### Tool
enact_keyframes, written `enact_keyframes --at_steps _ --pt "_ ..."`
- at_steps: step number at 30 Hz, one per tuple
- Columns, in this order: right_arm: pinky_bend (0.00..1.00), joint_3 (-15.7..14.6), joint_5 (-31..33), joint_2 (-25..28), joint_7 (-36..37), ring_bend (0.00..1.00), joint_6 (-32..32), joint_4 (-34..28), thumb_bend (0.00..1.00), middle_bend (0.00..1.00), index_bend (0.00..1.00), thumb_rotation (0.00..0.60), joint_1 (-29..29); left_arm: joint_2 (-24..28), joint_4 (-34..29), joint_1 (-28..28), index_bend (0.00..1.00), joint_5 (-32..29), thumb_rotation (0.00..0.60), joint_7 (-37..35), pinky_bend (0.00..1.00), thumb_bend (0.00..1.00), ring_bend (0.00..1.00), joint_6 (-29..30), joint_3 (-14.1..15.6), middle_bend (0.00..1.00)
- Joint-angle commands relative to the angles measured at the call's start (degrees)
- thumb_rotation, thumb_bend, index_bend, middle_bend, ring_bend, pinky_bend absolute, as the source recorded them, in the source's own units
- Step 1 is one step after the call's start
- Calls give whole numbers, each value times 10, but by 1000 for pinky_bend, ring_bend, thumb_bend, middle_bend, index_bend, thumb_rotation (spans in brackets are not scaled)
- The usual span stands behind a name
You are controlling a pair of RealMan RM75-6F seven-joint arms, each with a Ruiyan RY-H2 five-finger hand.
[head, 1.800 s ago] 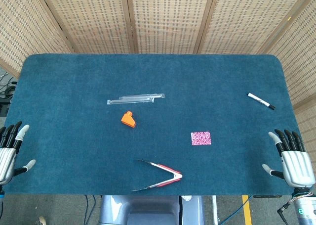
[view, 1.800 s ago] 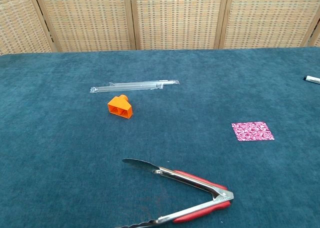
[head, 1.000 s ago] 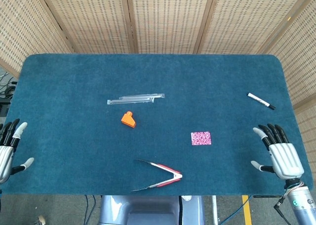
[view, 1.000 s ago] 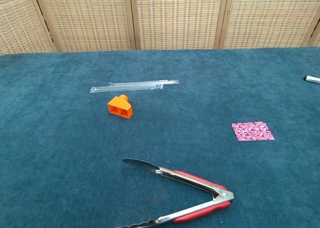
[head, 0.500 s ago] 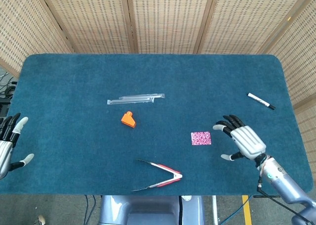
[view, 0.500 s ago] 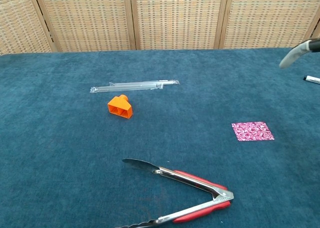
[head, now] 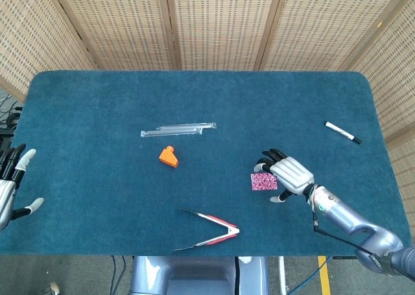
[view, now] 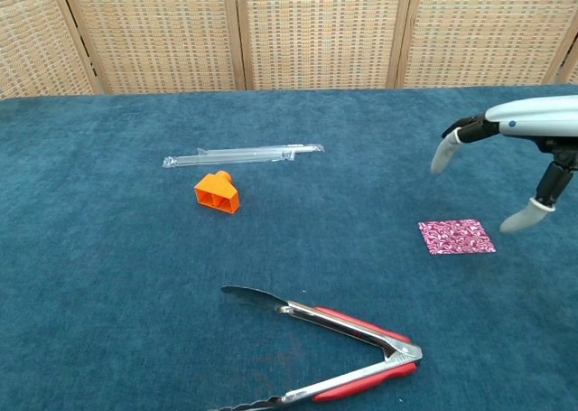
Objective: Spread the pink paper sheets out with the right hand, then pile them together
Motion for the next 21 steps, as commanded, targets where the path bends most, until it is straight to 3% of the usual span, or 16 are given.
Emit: enact_keyframes --at_steps 1,21 --pt "19 -10 -1 -20 -23 0 -11 24 105 200 252 600 11 -1 1 -2 0 -4 600 0 0 16 0 -3 -1 0" --pt "19 -70 3 -68 -68 0 -33 89 105 200 252 600 26 -5 4 -2 0 -11 600 2 0 16 0 -10 5 0"
